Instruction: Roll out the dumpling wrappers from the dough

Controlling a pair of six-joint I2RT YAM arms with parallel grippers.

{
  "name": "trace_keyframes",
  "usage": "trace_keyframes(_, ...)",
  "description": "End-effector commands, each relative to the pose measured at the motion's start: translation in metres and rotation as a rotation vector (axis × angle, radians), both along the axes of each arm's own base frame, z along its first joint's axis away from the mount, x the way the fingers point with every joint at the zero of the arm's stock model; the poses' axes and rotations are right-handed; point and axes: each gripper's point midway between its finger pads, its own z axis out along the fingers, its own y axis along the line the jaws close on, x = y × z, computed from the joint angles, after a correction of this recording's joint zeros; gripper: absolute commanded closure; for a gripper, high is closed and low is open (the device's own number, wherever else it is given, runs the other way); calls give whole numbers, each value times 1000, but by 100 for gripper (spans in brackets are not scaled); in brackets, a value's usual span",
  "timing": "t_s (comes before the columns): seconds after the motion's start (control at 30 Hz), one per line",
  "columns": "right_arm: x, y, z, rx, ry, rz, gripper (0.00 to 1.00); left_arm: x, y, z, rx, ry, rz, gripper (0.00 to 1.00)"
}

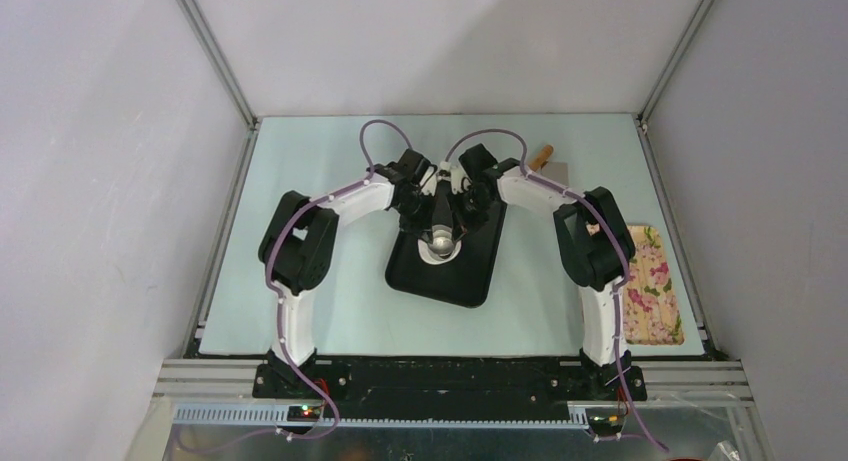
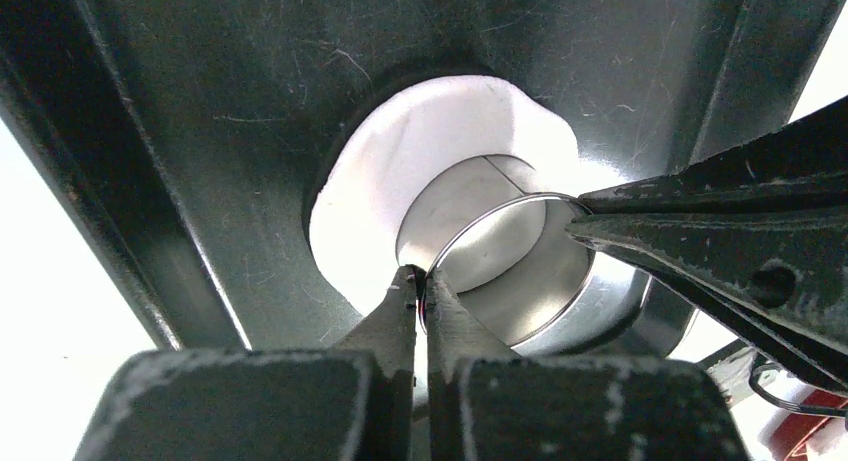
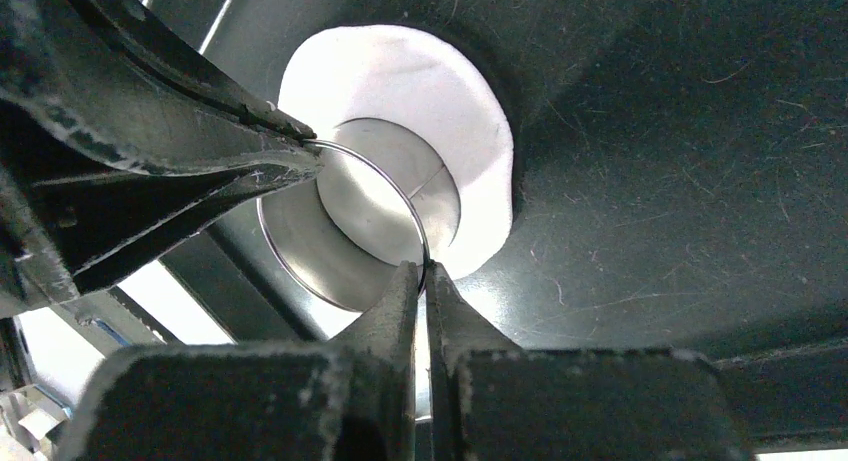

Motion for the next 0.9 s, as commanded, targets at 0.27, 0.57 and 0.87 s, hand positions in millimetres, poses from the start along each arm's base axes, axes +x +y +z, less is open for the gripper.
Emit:
trace_keyframes(0.27,-13,-21,-10,-57,62,44,100,-36,-41,-55,83,67,-165,100)
trace_keyframes(0.57,-33,0,-10,-36,79,102,100,-43,-21,-48,124,31,-198,100)
trace_keyframes(0.87,-15,11,-21,-53,56,82,100,-29,1,-62,184,41,-148,100)
